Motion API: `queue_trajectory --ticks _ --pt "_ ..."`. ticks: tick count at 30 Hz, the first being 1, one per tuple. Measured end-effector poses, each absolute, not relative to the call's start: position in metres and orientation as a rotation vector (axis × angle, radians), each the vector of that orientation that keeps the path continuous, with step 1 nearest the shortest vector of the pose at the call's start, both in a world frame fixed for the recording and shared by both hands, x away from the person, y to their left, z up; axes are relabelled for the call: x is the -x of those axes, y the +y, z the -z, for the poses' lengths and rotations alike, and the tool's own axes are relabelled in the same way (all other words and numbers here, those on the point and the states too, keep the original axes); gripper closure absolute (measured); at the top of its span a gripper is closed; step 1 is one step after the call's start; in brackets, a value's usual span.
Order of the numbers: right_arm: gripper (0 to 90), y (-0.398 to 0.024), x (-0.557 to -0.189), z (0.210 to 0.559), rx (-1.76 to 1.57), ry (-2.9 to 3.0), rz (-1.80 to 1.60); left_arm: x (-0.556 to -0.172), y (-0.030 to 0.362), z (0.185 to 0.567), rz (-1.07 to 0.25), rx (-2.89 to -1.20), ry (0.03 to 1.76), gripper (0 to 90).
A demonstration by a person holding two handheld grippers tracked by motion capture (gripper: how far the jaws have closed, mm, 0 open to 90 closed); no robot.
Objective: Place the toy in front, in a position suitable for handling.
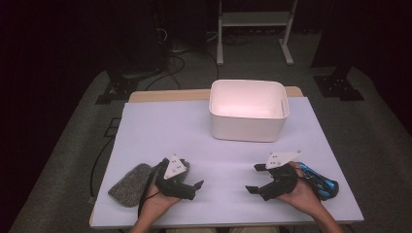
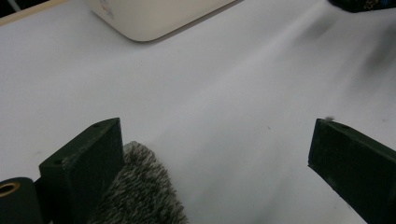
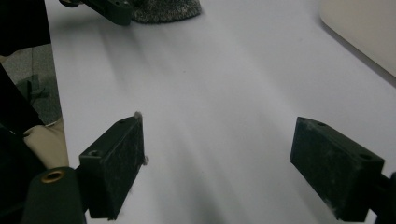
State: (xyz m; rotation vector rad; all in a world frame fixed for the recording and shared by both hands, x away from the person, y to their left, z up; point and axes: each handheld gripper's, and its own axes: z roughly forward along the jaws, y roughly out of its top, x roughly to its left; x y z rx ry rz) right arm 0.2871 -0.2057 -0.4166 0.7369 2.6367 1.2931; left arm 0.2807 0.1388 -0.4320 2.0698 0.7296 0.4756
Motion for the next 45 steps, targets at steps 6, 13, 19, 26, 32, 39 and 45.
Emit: queue_trajectory --ticks 6,13,19,26,32,39,45 --pt "16.5 -0.215 -0.291 0.4 -0.711 2.645 -1.265 -0.281 0.139 0.432 -0.47 -2.067 0.735 2.9" --pt "16.5 -0.232 -0.294 0.383 -0.728 2.631 -1.209 -0.28 0.14 0.431 -0.486 -2.079 0.717 2.8" --pt "16.4 -0.252 -0.296 0.367 -0.748 2.62 -1.149 -0.279 0.141 0.43 -0.49 -2.07 0.721 2.8" --pt "16.5 -0.268 -0.297 0.361 -0.771 2.612 -1.106 -0.279 0.142 0.429 -0.498 -2.068 0.725 2.8" --pt "16.4 -0.286 -0.294 0.362 -0.802 2.605 -1.073 -0.279 0.14 0.43 -0.496 -2.079 0.717 2.8" --pt "16.4 -0.312 -0.294 0.374 -0.871 2.603 -1.011 -0.279 0.138 0.431 -0.496 -2.081 0.716 2.8" --pt "16.4 -0.331 -0.293 0.386 -0.943 2.599 -0.986 -0.279 0.138 0.432 -0.49 -2.083 0.72 2.8"
